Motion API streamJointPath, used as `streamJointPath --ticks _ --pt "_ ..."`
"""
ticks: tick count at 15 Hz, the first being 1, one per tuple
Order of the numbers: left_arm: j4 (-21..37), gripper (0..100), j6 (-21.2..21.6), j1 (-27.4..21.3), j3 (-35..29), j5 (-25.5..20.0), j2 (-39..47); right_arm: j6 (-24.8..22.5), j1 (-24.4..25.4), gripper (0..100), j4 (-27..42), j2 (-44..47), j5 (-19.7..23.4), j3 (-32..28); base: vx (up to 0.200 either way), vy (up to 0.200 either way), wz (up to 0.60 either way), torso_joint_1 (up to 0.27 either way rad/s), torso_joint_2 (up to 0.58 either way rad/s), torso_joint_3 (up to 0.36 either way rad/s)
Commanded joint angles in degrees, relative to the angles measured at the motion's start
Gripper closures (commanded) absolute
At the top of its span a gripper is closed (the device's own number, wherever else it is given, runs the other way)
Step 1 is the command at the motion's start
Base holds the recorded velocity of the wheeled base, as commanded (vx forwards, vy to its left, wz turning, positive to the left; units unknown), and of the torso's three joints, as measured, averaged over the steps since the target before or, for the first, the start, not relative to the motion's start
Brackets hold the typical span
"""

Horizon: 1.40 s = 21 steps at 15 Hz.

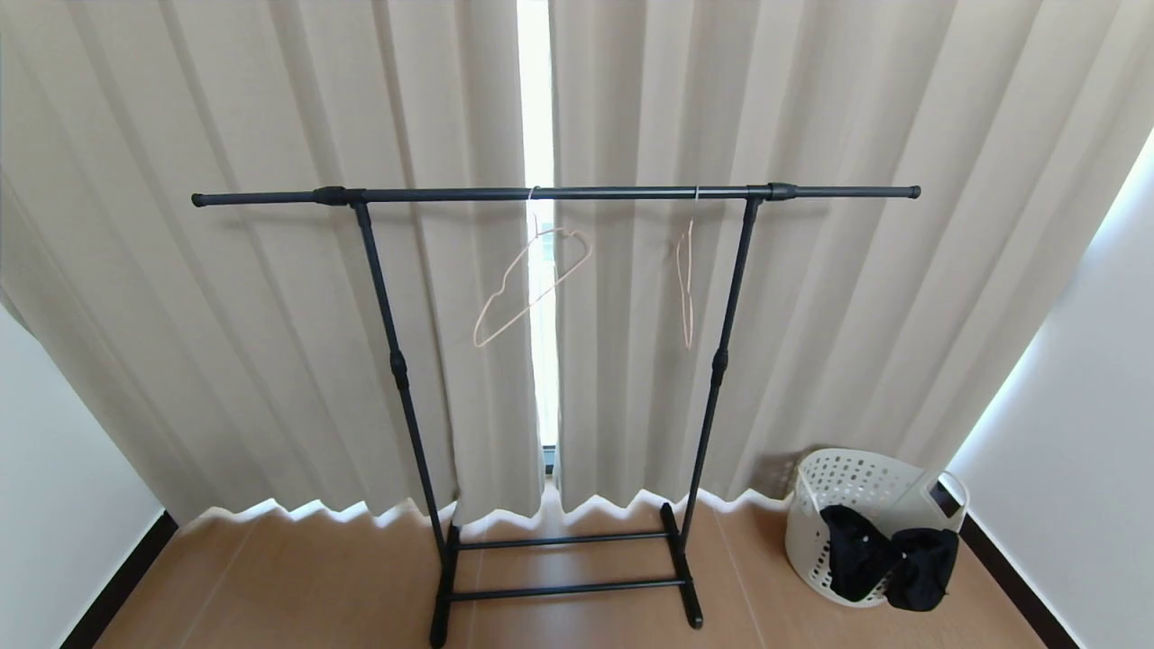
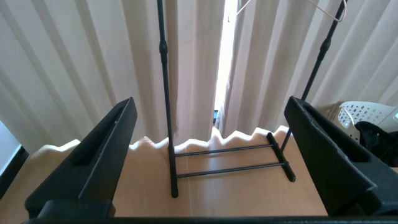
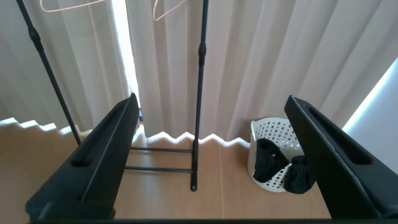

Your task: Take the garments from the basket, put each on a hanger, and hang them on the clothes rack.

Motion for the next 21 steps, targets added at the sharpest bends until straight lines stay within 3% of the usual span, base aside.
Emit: streamJointPath --ticks 1,21 --pt "0.0 0 0.0 0.0 0.0 0.0 0.1 0.0 0.0 0 0.0 0.1 0.1 0.0 0.000 0.000 0.00 0.000 0.00 0.000" --pt "0.0 0 0.0 0.0 0.0 0.0 0.1 -1.1 0.0 0 0.1 0.1 -0.8 0.1 0.000 0.000 0.00 0.000 0.00 0.000"
